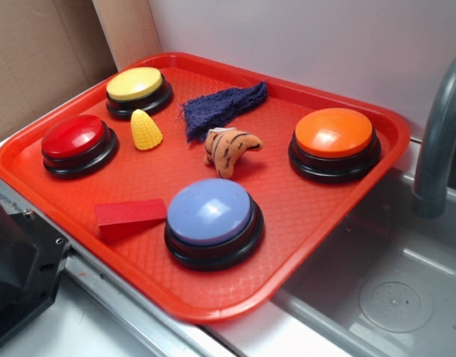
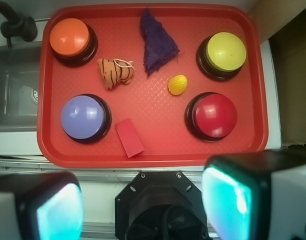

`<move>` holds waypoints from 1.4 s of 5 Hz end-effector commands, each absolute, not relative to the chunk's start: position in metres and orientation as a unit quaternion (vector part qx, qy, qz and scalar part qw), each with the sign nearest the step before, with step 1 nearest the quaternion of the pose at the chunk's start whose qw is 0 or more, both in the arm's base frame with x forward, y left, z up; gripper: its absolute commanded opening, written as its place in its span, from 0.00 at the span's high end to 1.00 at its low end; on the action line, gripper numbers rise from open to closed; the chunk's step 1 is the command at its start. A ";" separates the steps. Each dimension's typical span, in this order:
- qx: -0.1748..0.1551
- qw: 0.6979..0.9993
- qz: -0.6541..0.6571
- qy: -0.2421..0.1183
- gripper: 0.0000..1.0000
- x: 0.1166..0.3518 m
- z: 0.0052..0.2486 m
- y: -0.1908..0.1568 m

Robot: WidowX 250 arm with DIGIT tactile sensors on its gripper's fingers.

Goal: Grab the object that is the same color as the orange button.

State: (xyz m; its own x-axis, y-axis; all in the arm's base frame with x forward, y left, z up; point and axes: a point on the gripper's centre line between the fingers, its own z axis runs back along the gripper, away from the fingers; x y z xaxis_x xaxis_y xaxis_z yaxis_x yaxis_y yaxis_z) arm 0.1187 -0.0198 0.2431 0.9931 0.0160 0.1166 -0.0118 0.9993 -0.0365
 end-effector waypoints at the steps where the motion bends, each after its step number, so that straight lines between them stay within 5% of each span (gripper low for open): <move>1: -0.018 0.998 0.007 -0.059 0.00 0.119 0.243 -0.020; 2: 0.050 0.989 -0.122 -0.063 0.00 0.157 0.245 -0.011; 4: 0.155 0.914 -0.375 0.012 0.00 0.223 0.216 -0.030; 5: 0.163 0.854 -0.492 0.038 0.00 0.250 0.176 -0.058; 7: 0.119 0.700 -0.700 0.081 0.00 0.229 0.120 -0.088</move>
State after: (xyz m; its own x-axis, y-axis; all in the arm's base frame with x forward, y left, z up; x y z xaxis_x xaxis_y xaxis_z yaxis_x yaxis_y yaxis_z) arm 0.2438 -0.0747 0.1132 0.0232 -0.9573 -0.2880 0.9996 0.0174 0.0227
